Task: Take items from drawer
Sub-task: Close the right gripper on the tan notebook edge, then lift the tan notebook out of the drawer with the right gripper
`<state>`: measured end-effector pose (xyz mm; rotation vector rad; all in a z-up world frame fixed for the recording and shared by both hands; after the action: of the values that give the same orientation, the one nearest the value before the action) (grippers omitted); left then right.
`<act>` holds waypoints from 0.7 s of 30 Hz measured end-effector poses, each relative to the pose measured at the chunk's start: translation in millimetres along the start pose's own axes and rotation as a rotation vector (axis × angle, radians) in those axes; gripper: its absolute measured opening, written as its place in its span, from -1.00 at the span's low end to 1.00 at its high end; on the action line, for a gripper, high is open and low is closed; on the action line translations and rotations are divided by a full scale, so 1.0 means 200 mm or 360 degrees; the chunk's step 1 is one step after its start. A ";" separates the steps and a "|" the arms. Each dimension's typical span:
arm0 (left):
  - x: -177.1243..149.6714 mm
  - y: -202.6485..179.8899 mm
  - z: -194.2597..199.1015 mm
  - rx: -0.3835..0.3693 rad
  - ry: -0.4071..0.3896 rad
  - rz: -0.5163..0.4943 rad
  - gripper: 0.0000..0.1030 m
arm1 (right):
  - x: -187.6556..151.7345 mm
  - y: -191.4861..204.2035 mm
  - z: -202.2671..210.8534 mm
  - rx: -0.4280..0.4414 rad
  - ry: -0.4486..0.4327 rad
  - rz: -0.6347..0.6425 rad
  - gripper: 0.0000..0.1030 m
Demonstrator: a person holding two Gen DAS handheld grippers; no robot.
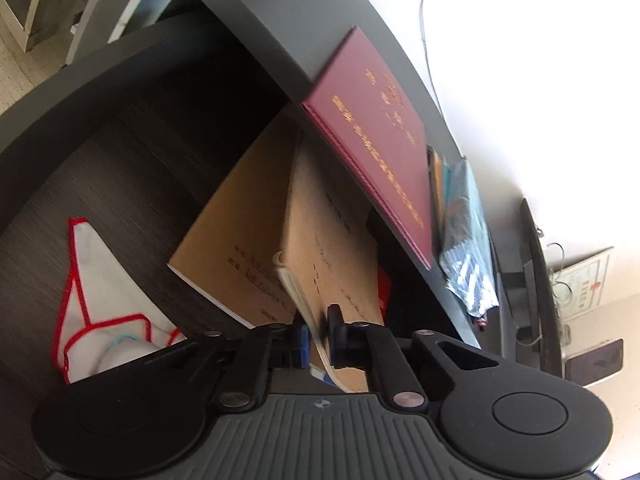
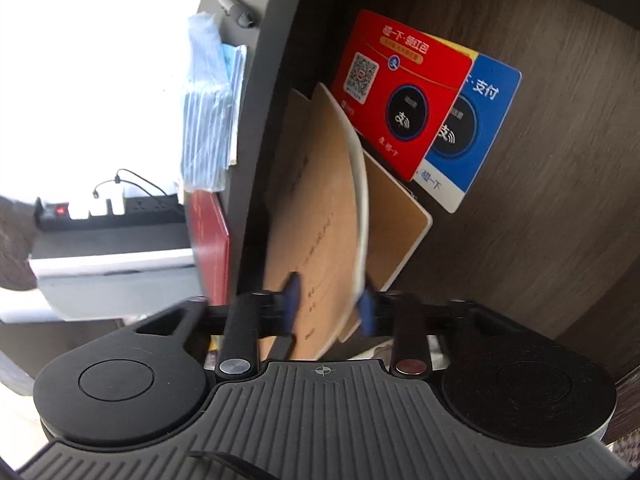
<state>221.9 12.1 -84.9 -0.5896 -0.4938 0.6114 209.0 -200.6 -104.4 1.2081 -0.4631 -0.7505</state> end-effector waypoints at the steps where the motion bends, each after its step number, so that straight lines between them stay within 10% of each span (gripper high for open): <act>1: 0.00 -0.01 0.01 -0.0014 0.0000 0.0008 -0.90 | 0.00 0.01 0.00 -0.0003 0.0000 0.0015 -0.09; 4: 0.00 -0.01 0.05 -0.0037 0.0002 0.0030 -0.90 | -0.01 0.02 0.00 0.0017 -0.0022 0.0044 -0.15; 6: -0.05 0.00 0.07 -0.0012 -0.0026 -0.0015 -0.89 | -0.01 0.04 0.01 -0.0013 -0.0049 0.0131 -0.67; 8: -0.06 -0.02 0.09 0.0028 -0.0060 -0.0093 -0.88 | -0.03 0.08 0.02 -0.0071 -0.0058 0.0277 -0.73; 21: -0.25 -0.10 0.38 0.0173 -0.0244 -0.0651 -0.76 | -0.31 0.32 0.26 -0.0394 -0.0019 0.1062 -0.74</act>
<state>150.3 -6.4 -29.9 -0.3253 -0.6991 0.2914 147.9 -178.6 -23.1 0.7446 -0.7122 -0.2285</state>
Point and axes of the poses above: each gripper's, at about its wrist camera, not at the fingertips, and z roughly against the way its jaws point, y to its left, x to its top, the point moved 8 cm from there along -z, roughly the way its jaws point, and after that the axes turned 12 degrees about x, right-handed, at the moved point
